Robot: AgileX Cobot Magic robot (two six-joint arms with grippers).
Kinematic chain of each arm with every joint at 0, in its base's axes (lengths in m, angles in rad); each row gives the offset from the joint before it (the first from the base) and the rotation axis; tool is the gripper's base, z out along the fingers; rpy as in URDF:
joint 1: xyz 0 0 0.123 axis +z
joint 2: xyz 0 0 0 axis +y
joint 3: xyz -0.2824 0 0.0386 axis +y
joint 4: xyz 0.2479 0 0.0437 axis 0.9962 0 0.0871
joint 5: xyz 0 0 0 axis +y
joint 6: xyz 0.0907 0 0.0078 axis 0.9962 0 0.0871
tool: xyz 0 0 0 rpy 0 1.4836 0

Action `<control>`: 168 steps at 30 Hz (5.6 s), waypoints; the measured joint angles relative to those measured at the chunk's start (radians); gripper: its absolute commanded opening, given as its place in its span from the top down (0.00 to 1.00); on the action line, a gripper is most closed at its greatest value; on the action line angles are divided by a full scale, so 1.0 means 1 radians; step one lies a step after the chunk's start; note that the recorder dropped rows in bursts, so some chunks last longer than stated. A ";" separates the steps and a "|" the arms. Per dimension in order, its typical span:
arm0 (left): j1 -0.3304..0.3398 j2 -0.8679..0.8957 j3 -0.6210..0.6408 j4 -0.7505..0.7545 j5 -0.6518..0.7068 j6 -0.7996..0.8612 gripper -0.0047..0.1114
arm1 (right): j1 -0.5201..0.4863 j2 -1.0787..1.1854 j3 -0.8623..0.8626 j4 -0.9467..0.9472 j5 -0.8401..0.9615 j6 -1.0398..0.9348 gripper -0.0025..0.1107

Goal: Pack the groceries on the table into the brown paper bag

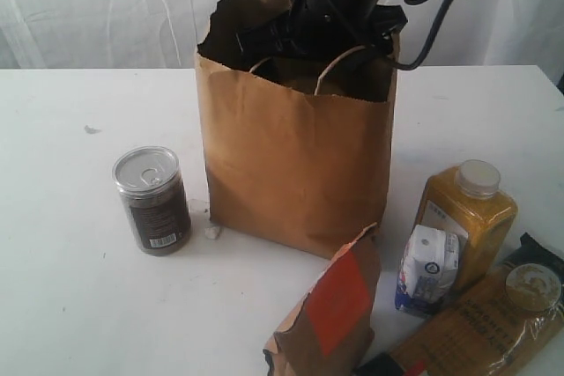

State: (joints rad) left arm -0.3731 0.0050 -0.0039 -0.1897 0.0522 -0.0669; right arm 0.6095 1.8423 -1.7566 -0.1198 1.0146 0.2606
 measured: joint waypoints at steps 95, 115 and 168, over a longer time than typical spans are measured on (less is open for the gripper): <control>0.000 0.000 0.000 0.000 0.002 0.002 0.96 | 0.008 -1.407 1.096 0.007 -0.098 0.055 0.98; 0.000 0.000 0.000 0.000 0.002 0.002 0.96 | 0.008 -1.572 1.359 0.011 -0.424 0.061 0.98; 0.000 0.000 0.000 0.000 0.004 0.002 0.96 | -0.221 -1.836 1.751 0.048 -0.674 -0.086 0.98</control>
State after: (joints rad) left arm -0.3731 0.0050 -0.0039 -0.1897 0.0557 -0.0651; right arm 0.3881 0.0059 -0.0057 -0.0719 0.3402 0.1744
